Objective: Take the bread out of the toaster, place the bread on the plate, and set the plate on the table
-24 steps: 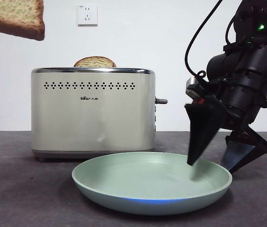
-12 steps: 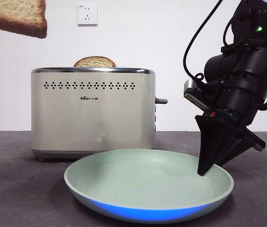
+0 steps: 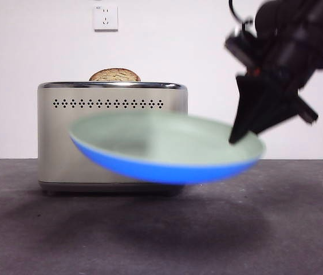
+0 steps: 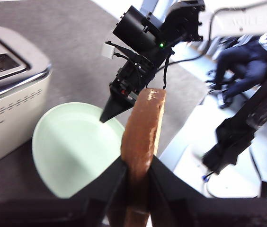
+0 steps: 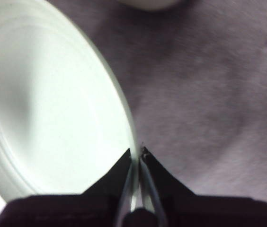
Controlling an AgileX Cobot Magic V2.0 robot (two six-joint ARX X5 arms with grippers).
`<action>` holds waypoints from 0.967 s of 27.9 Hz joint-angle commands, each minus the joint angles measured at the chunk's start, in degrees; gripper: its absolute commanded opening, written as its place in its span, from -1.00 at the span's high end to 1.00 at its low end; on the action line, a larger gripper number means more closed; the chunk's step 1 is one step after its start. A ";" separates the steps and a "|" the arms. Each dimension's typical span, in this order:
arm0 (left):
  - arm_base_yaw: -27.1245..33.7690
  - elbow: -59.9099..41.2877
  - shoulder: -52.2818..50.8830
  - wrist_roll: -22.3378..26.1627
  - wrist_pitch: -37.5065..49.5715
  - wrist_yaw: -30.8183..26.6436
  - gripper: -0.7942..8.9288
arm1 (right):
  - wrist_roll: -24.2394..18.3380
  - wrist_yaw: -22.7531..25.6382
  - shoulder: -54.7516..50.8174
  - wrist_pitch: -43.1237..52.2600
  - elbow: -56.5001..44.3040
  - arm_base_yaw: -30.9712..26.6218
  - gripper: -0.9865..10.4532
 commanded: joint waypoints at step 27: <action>-16.04 -0.17 30.05 -6.67 8.96 -16.28 -0.09 | 7.87 1.22 -7.58 1.49 -0.15 9.79 0.85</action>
